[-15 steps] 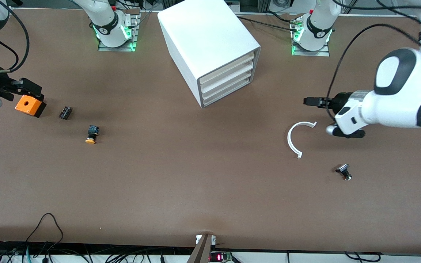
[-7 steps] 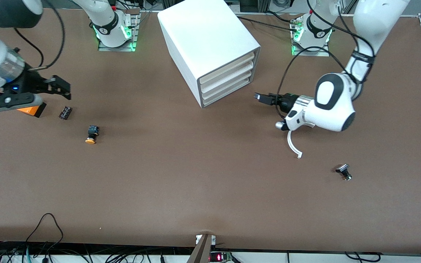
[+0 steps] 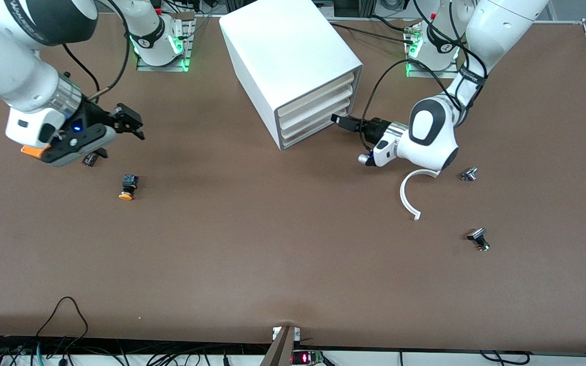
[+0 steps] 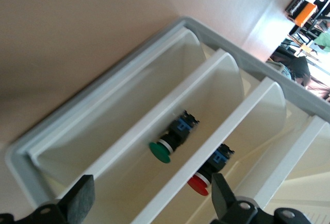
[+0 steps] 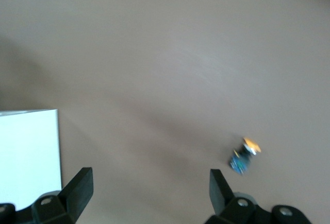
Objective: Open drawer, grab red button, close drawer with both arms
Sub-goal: 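Grip the drawer with the left gripper while the right gripper approaches, then pull the drawer open with the left gripper while the right gripper reaches in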
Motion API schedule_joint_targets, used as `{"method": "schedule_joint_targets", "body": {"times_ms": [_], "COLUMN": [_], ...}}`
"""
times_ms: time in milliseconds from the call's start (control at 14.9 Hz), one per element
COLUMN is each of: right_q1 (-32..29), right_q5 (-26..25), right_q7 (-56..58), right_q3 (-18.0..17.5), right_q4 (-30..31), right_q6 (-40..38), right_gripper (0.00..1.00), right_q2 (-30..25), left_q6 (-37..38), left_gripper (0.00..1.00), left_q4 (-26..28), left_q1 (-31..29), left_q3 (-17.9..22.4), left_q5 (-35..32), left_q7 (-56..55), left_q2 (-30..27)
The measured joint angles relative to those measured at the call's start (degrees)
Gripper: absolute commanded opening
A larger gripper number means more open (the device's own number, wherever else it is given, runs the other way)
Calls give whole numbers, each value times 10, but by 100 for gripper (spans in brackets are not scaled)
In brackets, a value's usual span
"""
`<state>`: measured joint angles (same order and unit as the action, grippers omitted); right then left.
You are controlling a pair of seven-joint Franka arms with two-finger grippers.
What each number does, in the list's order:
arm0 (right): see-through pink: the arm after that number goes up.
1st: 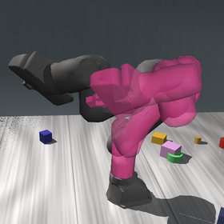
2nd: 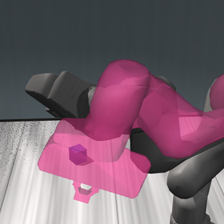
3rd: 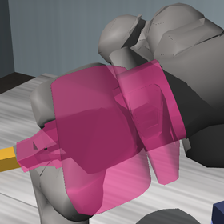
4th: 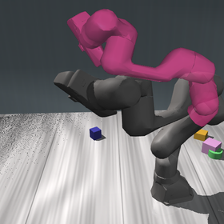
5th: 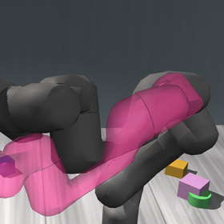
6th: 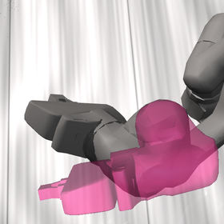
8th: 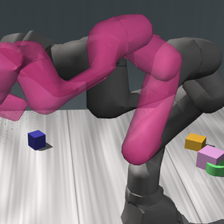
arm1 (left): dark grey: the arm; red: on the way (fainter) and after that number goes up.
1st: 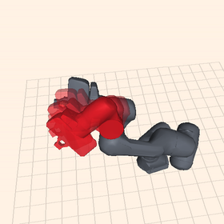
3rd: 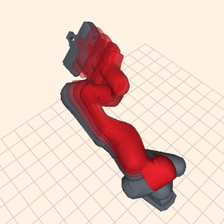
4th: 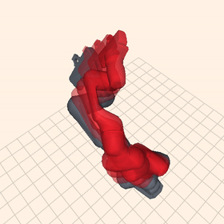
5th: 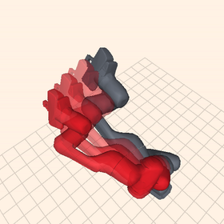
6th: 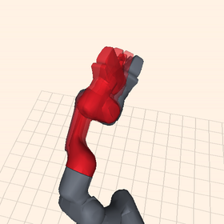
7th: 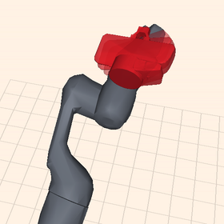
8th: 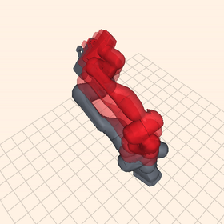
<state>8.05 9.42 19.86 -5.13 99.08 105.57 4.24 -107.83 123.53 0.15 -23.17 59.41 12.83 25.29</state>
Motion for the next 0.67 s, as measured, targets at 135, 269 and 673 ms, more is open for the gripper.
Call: {"method": "schedule_joint_targets", "body": {"times_ms": [135,269,673], "right_q1": [29,80,236], "right_q5": [0,-39,-82], "right_q7": [44,59,114], "right_q3": [0,-1,-3], "right_q4": [-26,-71,-213], "right_q6": [5,2,2], "right_gripper": [100,100,100], "right_q2": [25,53,176], "left_q6": [-14,-46,-94], "left_gripper": [100,98,0], "left_q4": [13,26,45], "left_q1": [1,2,4], "left_q3": [-24,-48,-78], "left_q5": [15,17,34], "left_q7": [0,0,3], "left_q2": [0,0,-4]}}
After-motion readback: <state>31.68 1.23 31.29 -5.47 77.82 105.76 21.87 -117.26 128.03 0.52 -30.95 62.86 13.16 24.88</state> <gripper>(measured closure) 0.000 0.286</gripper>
